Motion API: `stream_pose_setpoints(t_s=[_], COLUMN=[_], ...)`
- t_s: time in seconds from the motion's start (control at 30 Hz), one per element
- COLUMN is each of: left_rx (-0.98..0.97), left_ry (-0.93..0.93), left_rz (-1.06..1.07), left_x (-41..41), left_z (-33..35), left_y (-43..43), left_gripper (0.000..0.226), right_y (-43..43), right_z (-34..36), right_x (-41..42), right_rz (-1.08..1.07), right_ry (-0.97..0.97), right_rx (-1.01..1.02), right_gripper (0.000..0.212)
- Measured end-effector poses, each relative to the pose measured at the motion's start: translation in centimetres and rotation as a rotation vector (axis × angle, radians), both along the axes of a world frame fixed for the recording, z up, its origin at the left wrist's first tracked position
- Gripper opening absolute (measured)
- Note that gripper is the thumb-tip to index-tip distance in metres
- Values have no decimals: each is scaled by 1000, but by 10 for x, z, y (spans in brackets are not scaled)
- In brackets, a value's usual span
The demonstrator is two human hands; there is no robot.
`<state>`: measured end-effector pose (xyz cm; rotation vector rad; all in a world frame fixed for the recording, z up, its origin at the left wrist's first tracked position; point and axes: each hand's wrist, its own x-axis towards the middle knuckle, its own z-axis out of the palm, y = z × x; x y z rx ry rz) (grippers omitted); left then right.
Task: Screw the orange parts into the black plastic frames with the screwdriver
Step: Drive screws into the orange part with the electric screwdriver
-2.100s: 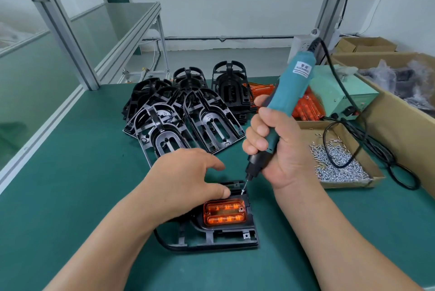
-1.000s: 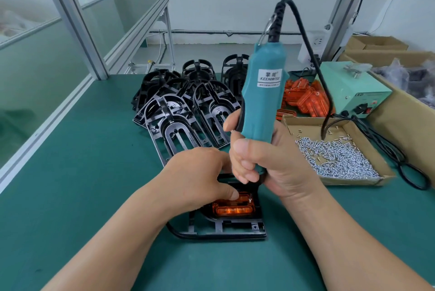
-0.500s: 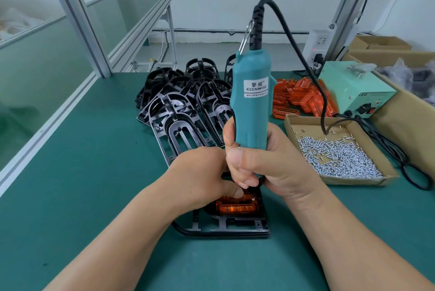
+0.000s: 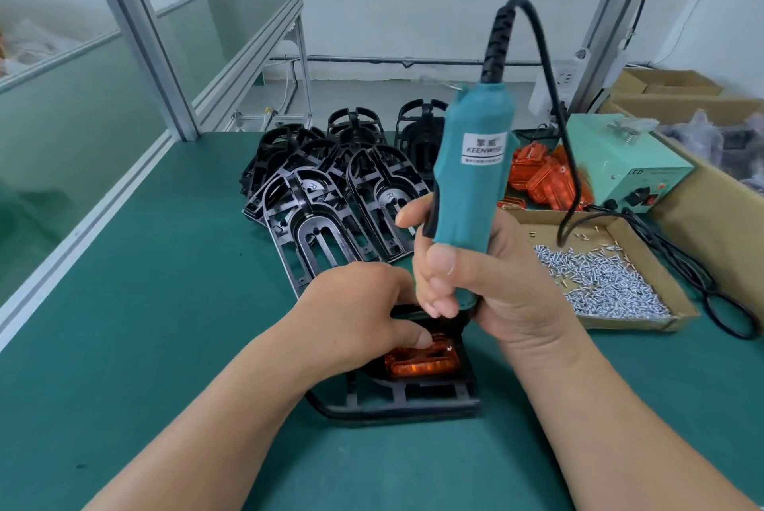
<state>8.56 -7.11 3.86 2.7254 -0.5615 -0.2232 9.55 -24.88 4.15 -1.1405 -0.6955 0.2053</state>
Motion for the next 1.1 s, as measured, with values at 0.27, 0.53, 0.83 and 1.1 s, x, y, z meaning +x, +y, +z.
stream_pose_setpoints(t_s=[0.27,0.53,0.83,1.1], left_rx=[-106,-978,-1299,-1337], left_ry=[33,497,738,773], left_rz=[26,268,261,246], left_x=[1,9,14,16], left_z=[-6,3,3,4], left_y=[1,10,15,13], left_gripper=[50,29,24,32], right_y=[-3,-19,-8,-10], right_z=[4,2,2,4], right_x=[8,21,19,21], right_rz=[-183,-381,-368,-419], right_ry=[95,256,272,307], right_rx=[303,577,623,679], right_gripper=[39,12,11,9])
